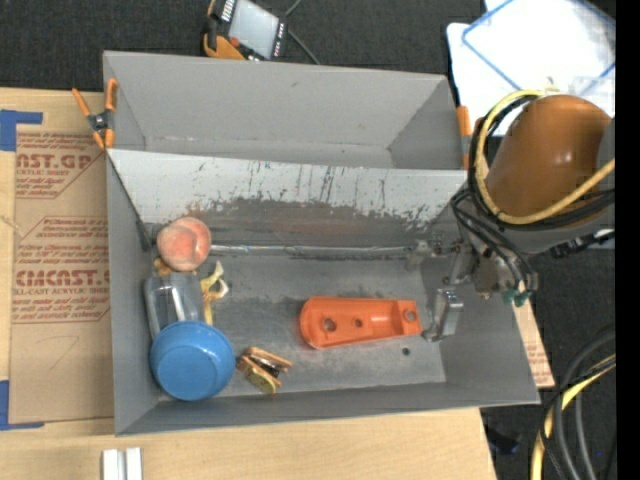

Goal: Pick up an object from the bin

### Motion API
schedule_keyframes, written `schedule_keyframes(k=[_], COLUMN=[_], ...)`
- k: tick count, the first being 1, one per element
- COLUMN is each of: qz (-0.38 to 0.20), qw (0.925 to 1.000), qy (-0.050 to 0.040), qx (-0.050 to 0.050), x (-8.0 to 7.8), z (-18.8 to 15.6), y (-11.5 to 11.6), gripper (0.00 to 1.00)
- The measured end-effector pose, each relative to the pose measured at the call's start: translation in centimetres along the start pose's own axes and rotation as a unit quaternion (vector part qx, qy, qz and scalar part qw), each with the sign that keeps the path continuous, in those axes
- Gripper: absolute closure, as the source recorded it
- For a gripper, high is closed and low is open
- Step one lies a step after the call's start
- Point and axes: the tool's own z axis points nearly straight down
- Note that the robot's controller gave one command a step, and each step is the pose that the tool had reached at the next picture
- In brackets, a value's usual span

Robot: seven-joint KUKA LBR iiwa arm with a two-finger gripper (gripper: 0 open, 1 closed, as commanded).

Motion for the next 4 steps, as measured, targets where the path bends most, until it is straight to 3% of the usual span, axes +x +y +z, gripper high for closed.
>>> schedule_keyframes(k=[2, 3, 4], qz=[0.000, 0.037, 0.005], qw=[1.0000, 0.9993, 1.0000], qy=[0.0000, 0.0020, -0.0043], qx=[0.000, -0.001, 0.000], x=[0.0, 1.4, 1.7], z=[0.0, 4.9, 7.1], y=[0.0, 1.0, 0.8], gripper=[0.00, 0.00, 0.00])
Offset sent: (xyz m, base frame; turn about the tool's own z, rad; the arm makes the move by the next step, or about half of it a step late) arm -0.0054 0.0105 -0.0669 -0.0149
